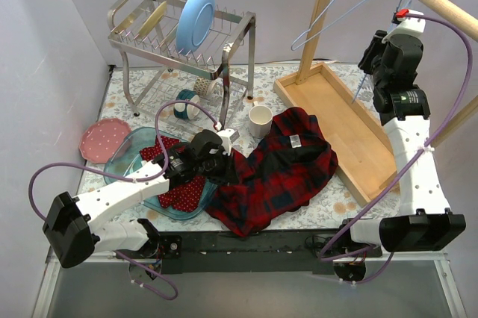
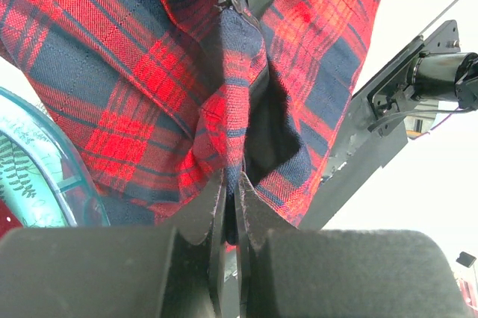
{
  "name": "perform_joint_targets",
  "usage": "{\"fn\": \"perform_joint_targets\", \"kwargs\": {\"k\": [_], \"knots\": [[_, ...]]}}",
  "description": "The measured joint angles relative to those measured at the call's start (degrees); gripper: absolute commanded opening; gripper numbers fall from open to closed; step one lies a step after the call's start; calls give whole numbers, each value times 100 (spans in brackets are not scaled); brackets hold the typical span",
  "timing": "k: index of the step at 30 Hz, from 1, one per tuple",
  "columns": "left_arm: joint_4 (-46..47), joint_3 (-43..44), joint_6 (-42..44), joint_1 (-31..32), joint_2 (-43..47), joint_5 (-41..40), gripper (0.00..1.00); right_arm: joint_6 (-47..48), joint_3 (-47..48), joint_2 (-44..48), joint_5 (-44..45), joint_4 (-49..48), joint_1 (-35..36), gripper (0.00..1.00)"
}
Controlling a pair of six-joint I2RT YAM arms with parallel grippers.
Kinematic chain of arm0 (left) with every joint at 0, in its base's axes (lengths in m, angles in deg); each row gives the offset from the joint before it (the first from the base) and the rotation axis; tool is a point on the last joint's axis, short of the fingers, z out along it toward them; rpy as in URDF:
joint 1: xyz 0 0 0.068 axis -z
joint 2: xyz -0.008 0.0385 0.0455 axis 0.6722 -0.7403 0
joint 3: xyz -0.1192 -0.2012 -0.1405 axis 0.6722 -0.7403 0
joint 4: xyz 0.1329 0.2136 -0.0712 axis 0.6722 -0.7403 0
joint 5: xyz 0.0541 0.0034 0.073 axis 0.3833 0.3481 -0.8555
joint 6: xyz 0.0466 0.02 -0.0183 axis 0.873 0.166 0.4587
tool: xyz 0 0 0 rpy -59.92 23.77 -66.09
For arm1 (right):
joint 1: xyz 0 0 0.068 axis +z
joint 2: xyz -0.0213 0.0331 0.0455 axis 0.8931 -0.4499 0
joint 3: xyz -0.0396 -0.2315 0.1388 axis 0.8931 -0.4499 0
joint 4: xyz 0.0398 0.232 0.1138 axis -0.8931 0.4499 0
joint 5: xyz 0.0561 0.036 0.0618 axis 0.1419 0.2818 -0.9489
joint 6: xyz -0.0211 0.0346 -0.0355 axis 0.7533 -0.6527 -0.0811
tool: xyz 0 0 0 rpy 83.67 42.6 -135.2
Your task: Place the skirt on the hanger
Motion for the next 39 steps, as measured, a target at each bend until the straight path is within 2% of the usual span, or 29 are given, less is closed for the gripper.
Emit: {"fn": "perform_joint_targets", "kwargs": {"k": [7,11,15,29,39], "knots": [[0,-20,0,0,17,11,0,79,391,-190,-236,26,-109,26],[0,-20,0,0,42,15,0,129,527,-190,-275,24,-140,16],[0,-22,0,-4,55,17,0,168,568,-190,-328,22,-208,1],[0,-31,2,-4,81,22,0,496,568,52,-938,50,-337,1],[-2,-33,2,-7,149,33,0,758,249,1029,-1305,125,-306,1]]}}
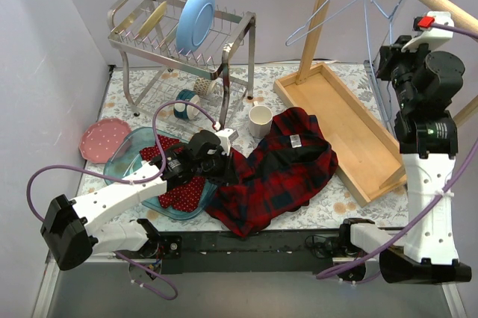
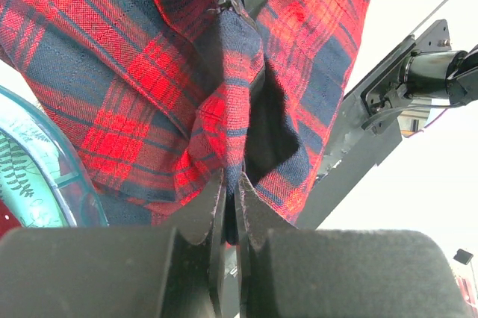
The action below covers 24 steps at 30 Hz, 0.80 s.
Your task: Place the skirt on the hanger
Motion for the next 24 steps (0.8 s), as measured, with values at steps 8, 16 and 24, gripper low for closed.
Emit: {"fn": "perform_joint_targets", "kwargs": {"k": [8,16,24], "knots": [[-9,0,-2,-4,35,7,0,256,-820,745,-463,450,0,1],[-131,2,-28,-4,184,0,0,1563,-1303,1639,-1851,1537,2,1],[-490,151,-63,-7,208,-164,0,3311,-1132,2041,-3265,2907,2,1]]}}
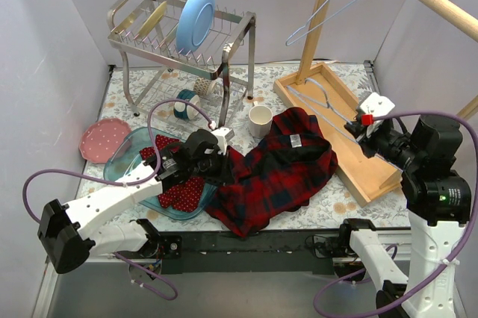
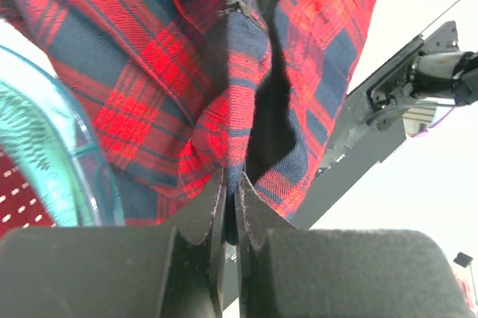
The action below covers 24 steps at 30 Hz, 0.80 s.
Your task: Place the skirt on the hanger
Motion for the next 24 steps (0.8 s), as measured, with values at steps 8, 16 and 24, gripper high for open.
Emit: {"fn": "perform_joint_targets", "kwargs": {"k": [8,16,24], "knots": [[-874,822,-17,0,-256,-815,0,1749,299,-254,-1366,1705,0,1],[-1725,1659,-155,2,-774,-1624,0,2671,350,-273,-2188,2402,13,1],[-2199,2334,-85,4,-1344,-2570,0,2970,151,-483,-2610,2516,260,1]]}}
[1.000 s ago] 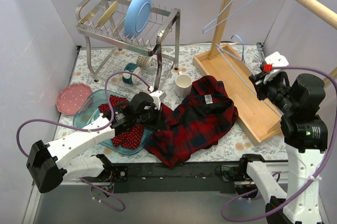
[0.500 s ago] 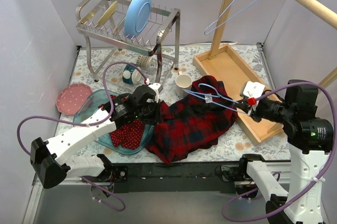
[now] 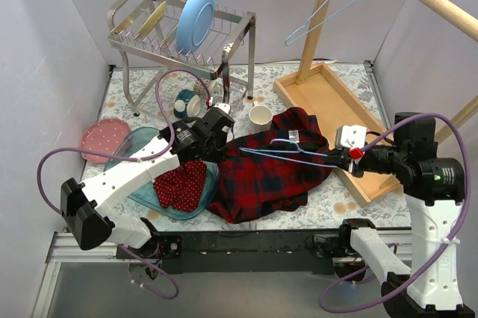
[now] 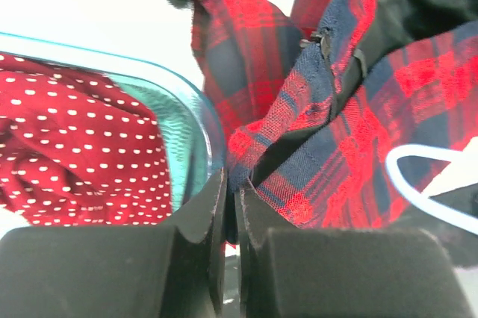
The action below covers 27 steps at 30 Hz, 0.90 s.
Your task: Place the skirt on the hanger
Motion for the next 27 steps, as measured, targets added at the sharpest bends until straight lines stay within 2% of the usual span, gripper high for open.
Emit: {"fn": "perform_joint_targets", "kwargs": {"k": [5,14,22,27], "knots": [[-103,131,166,0,-68,-186,0,173,-94,-308,-31,9,114,1],[-11,188,520,9,310,94,0,498,-94,-1005,-127,2,223,1],[-42,647,710,9,302,-24,0,520,-94,-1204,7,-44,1202,1],[37,929,927,11,186,92,0,289,-94,-1204,190,-271,1307,1]]}}
